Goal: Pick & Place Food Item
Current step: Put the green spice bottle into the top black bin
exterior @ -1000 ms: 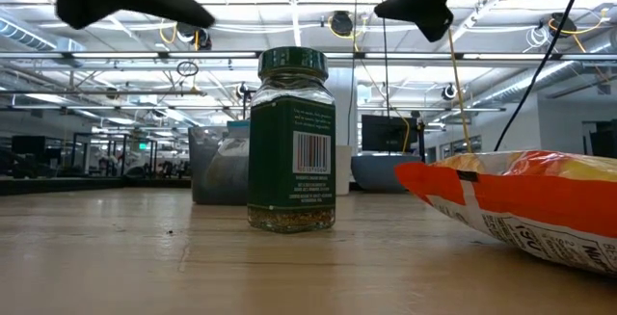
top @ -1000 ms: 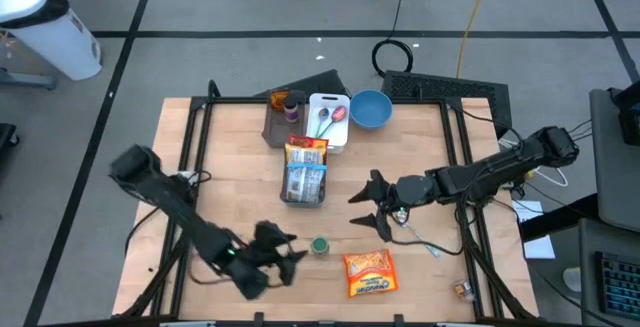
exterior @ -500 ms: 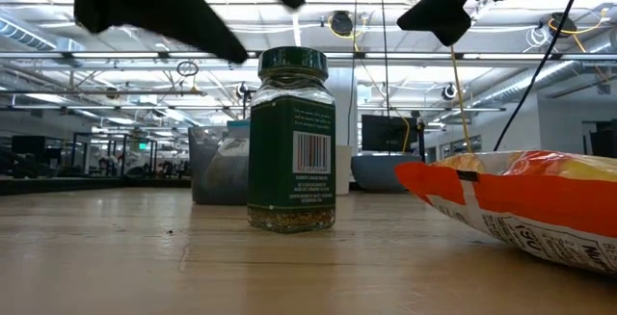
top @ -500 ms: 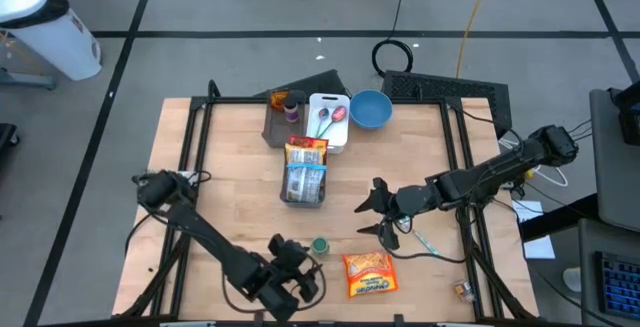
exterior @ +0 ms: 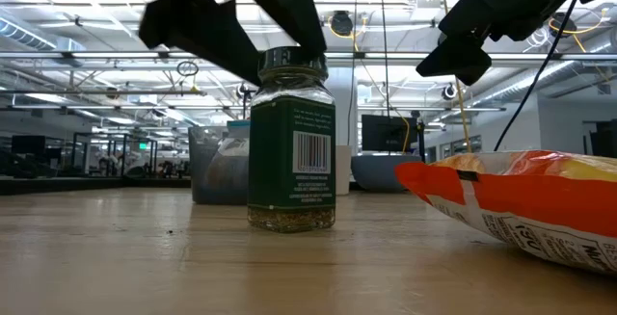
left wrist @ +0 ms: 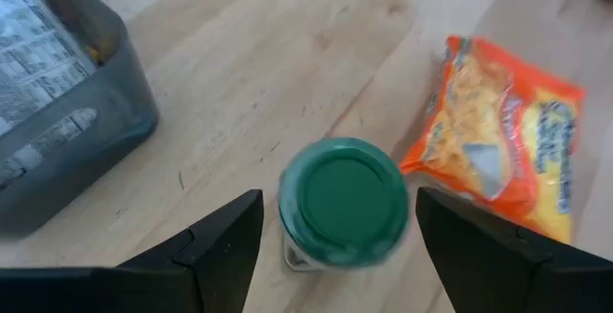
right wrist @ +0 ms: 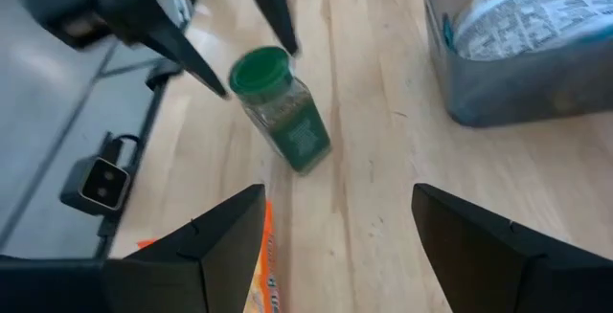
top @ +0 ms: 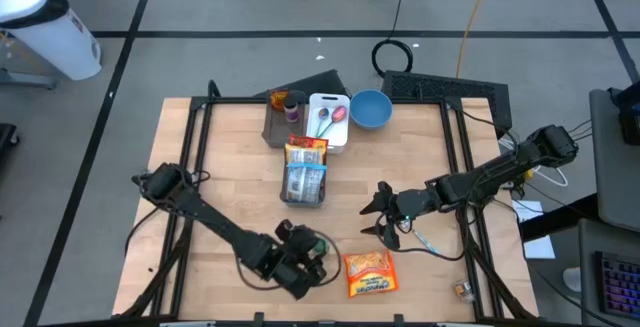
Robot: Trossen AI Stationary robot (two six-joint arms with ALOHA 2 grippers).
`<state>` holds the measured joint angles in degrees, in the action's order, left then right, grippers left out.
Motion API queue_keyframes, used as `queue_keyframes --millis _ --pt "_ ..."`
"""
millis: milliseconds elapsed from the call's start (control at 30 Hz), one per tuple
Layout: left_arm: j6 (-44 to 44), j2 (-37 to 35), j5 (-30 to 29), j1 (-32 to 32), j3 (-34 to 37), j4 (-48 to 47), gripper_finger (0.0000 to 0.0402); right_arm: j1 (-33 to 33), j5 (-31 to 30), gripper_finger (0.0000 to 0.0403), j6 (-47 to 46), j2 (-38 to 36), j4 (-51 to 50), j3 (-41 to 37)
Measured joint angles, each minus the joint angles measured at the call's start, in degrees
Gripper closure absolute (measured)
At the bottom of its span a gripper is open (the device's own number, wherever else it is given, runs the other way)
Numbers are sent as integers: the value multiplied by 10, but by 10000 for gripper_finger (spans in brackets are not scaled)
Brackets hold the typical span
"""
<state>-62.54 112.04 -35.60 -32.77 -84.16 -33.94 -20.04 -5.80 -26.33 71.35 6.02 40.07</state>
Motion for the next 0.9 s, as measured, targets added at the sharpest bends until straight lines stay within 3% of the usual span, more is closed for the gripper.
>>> queue_keyframes --millis 467,900 --pt "85 -3 122 60 0 7 117 -3 -1 149 8 0 40 -15" --pt "84 -3 195 88 0 7 117 -3 -3 149 35 0 40 -15"
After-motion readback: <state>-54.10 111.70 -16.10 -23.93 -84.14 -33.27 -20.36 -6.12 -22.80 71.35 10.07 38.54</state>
